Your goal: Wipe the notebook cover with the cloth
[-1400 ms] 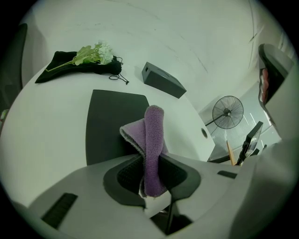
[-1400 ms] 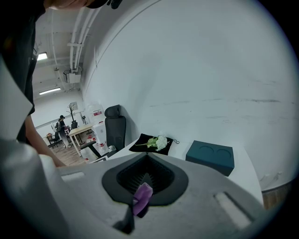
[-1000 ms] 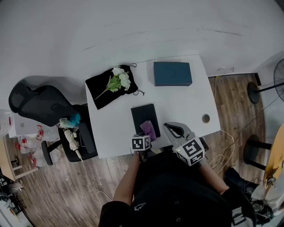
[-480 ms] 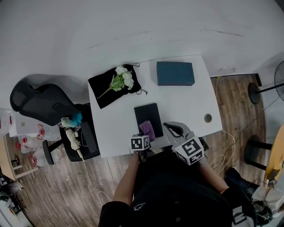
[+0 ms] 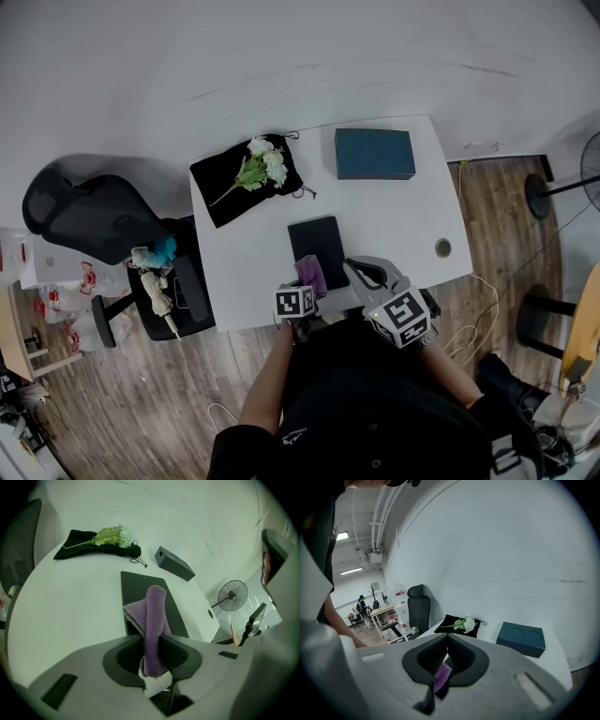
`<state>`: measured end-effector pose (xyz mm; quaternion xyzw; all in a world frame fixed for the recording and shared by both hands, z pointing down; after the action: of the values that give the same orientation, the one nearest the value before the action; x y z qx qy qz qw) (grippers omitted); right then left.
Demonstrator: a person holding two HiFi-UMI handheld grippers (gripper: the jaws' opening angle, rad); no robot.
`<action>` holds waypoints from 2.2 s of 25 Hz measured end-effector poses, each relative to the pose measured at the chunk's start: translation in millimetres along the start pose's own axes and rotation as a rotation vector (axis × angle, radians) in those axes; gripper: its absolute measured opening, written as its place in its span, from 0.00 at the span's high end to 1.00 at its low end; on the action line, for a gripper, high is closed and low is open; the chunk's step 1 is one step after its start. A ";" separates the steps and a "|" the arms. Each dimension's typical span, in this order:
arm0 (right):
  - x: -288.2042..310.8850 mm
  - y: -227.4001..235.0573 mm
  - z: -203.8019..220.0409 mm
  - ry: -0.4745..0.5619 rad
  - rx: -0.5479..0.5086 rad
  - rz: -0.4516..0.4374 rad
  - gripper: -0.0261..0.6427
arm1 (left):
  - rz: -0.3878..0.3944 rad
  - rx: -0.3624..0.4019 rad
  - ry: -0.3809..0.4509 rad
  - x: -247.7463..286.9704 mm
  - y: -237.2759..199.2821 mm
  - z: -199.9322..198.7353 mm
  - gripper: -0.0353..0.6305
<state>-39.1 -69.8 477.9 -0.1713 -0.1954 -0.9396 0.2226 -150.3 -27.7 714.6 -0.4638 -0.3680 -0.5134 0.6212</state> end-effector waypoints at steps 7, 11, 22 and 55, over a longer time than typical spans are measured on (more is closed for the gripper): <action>6.8 -5.3 0.9 -0.004 0.004 -0.008 0.95 | -0.002 -0.005 0.001 -2.3 -7.9 2.1 0.80; 10.2 -5.9 1.5 -0.006 0.010 -0.010 0.95 | -0.009 -0.010 -0.001 -3.7 -13.1 3.7 0.80; 17.0 -9.9 2.6 -0.011 0.012 -0.029 0.95 | -0.032 -0.036 0.006 -8.4 -25.1 8.5 0.80; 16.4 -7.1 6.3 -0.015 0.025 -0.037 0.95 | -0.157 -0.015 0.311 -87.1 -45.2 -29.4 0.82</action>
<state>-54.9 -66.9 488.1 -0.1719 -0.2118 -0.9399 0.2056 -212.7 -31.9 633.5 -0.3532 -0.2988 -0.6288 0.6250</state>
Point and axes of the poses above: the fingertips, and each gripper's own axes: x forward along the fingers, y to its right, z out of its underside, the point moved 3 cm from there along -x, backward along the fingers, and after that the axes turned 14 degrees about -z, right-handed, at the moved point
